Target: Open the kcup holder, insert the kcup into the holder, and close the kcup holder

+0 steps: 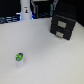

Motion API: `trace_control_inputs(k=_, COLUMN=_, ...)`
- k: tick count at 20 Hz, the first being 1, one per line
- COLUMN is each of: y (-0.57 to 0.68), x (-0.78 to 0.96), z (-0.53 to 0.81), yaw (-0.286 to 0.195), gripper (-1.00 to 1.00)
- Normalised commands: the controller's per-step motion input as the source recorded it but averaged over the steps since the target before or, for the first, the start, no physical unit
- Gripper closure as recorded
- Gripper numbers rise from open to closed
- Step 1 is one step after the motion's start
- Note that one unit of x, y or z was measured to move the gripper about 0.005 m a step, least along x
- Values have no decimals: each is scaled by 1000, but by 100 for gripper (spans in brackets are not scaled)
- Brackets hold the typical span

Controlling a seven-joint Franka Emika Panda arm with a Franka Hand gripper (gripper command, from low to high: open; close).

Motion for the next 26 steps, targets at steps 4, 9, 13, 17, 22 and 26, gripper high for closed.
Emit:
trace_control_inputs(k=4, y=600, x=-227, z=-5, yaw=-225, gripper=-100)
trace_control_inputs(k=9, y=638, x=-238, z=1, yaw=-222, gripper=-100)
trace_control_inputs(k=13, y=645, x=-309, z=-7, yaw=-204, gripper=-100)
trace_control_inputs(k=17, y=669, x=-296, z=-36, yaw=-193, gripper=-100)
trace_control_inputs(k=22, y=669, x=-319, z=-22, yaw=-180, gripper=-100)
trace_control_inputs(k=26, y=666, x=-356, z=-44, yaw=-166, gripper=-100)
